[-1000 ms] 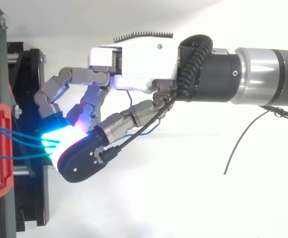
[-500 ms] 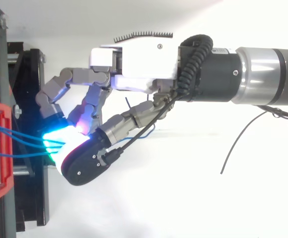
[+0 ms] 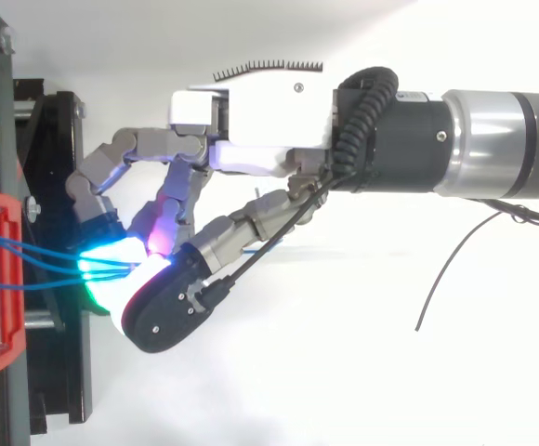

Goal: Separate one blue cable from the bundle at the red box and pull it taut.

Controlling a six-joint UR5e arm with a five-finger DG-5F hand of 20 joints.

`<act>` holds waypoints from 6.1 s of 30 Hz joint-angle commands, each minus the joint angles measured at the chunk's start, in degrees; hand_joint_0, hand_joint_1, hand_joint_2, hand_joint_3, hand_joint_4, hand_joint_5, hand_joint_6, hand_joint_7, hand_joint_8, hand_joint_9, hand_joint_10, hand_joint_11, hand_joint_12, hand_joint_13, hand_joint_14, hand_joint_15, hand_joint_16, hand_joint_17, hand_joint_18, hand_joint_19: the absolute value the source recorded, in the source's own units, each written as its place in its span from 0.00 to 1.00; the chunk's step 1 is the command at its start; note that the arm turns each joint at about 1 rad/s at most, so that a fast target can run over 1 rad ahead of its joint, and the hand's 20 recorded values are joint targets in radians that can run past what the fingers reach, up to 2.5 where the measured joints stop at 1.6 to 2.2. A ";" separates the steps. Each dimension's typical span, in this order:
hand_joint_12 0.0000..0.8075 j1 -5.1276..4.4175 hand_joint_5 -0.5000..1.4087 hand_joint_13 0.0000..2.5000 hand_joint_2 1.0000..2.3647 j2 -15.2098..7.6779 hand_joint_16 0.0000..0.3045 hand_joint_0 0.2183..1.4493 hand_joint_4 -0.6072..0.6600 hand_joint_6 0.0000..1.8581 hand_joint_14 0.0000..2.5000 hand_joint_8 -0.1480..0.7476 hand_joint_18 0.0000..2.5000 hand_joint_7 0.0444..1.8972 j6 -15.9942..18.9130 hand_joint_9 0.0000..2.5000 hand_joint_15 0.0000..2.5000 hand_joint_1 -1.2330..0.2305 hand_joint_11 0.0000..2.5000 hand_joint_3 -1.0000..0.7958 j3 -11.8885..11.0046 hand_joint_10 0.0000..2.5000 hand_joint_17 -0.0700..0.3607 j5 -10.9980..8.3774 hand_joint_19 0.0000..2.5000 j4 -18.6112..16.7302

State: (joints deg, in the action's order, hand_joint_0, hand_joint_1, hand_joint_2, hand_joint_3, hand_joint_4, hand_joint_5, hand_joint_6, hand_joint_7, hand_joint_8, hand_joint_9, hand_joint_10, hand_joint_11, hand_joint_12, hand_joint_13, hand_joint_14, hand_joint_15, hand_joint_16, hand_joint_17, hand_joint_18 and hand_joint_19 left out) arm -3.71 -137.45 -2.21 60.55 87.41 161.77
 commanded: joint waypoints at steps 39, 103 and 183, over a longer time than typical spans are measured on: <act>0.45 0.29 0.17 0.36 0.01 -0.01 0.15 0.42 0.43 0.47 0.01 0.51 0.37 0.62 0.72 0.50 0.23 0.24 0.51 0.33 -1.05 0.01 0.40 0.04 0.33 1.18; 0.47 0.81 0.14 0.38 0.00 -0.01 0.16 0.25 0.63 0.48 0.01 0.55 0.39 0.49 0.72 0.41 0.26 0.39 0.46 0.28 -1.31 0.01 0.42 0.66 0.32 1.79; 0.45 0.81 0.19 0.48 0.00 -0.01 0.15 0.34 0.51 0.47 0.01 0.51 0.44 0.63 1.16 0.61 0.32 0.29 0.58 0.28 -2.01 0.01 0.40 0.57 0.35 2.85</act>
State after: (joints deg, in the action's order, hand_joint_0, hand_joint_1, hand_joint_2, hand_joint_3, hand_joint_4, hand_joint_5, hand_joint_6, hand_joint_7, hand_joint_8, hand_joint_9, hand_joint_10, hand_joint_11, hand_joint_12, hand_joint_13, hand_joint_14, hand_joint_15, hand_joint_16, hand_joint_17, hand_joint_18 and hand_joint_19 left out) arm -2.86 -137.45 -1.04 58.59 88.06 164.55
